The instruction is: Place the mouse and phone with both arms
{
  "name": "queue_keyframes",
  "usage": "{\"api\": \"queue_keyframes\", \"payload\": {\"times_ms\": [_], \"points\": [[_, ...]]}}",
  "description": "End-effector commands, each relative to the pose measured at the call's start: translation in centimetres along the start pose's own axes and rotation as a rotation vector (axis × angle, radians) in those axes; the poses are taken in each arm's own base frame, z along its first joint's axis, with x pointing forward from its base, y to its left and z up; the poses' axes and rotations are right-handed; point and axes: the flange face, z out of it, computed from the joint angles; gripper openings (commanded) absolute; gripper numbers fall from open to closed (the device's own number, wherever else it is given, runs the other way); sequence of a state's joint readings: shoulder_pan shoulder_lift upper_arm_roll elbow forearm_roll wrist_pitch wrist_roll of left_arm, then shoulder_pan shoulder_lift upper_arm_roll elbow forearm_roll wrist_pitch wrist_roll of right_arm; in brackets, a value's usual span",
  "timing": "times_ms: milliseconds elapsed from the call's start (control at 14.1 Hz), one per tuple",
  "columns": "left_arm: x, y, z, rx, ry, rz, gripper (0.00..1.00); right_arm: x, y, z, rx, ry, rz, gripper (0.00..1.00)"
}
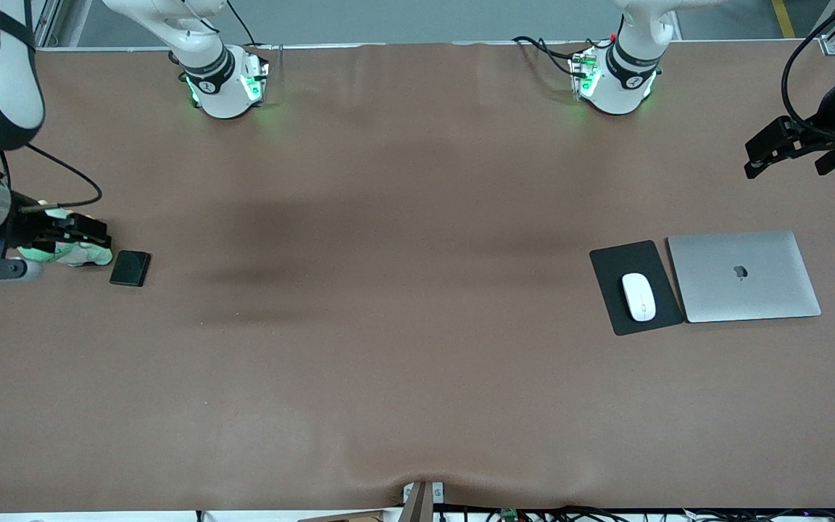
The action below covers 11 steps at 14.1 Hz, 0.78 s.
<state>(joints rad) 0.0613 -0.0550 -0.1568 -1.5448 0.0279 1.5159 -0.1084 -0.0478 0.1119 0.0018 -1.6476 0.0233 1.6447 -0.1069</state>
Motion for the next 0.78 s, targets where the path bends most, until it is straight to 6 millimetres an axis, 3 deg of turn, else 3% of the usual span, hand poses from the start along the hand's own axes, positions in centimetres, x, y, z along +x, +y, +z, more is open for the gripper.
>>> {"api": "queue_keyframes", "payload": {"times_ms": [0, 213, 355, 711], "points": [[-0.3, 0.0, -0.8, -0.015, 0.001, 0.006, 1.00, -2.1, -0.6, -2.9, 0.017, -0.005, 0.015, 1.00], [-0.3, 0.0, -1.0, -0.015, 0.000, 0.007, 1.00, -4.0, -2.5, -7.5, 0.013, -0.042, 0.089, 1.00], [-0.2, 0.0, -1.2, -0.014, 0.003, 0.007, 1.00, -6.5, -2.9, -10.5, 0.012, -0.017, 0.116, 1.00], [-0.6, -0.1, -1.3, -0.007, -0.009, 0.008, 1.00, -7.7, -2.2, -11.5, 0.014, -0.008, 0.128, 1.00]]}}
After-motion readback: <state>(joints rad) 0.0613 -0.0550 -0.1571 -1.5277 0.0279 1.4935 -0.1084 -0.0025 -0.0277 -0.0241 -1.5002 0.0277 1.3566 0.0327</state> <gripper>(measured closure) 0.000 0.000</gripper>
